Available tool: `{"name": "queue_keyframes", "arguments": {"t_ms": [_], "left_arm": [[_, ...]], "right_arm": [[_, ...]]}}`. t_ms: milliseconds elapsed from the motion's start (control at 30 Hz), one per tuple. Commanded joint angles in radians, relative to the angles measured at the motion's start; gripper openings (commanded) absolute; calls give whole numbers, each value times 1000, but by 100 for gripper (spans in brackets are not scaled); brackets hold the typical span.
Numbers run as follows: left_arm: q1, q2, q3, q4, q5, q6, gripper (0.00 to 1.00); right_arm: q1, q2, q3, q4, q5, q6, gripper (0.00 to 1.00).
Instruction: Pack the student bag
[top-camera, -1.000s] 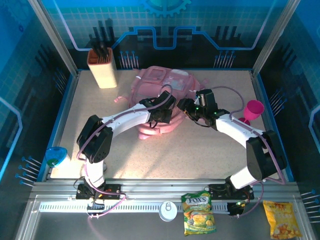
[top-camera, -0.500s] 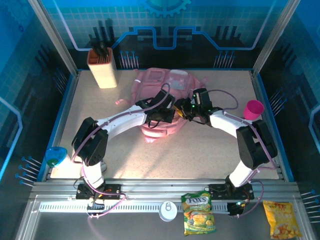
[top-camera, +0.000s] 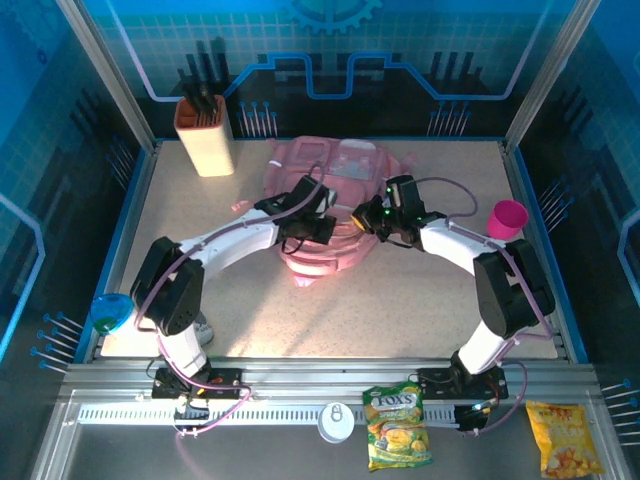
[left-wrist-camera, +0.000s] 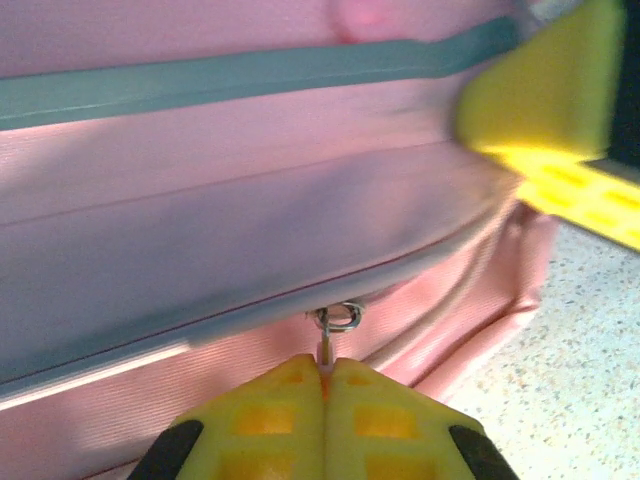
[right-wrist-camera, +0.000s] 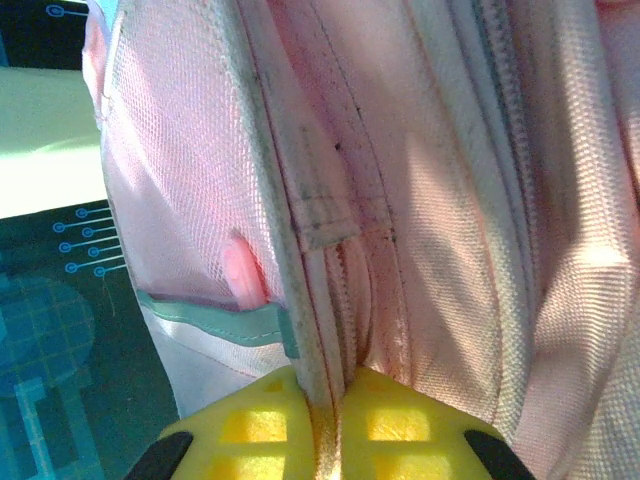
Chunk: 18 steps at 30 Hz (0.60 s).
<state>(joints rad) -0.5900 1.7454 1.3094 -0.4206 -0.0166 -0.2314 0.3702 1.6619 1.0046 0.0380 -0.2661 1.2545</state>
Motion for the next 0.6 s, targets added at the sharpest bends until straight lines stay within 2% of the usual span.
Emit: {"name": "queue_keyframes", "arguments": {"t_ms": [0,200,333,433,567], "left_arm": [[77,-73,-41,-13,41,54,0],[169,-114,-97,-3,60,62,0],[179,-108,-79,-13,94,61,0],[171,-100,-59,-3,162,43,0],[127,-87,-27,4,200,51,0]], "right_arm": [[-57,-41,16,-102,67,-64,6],[-127,-69,24,-153,75,-134,6],[-156,-86,14,-169,80,-144,10],[-151,-111,-16,-142,60,-91,25],[-117,-193,-111,-41,79,31,45]]}}
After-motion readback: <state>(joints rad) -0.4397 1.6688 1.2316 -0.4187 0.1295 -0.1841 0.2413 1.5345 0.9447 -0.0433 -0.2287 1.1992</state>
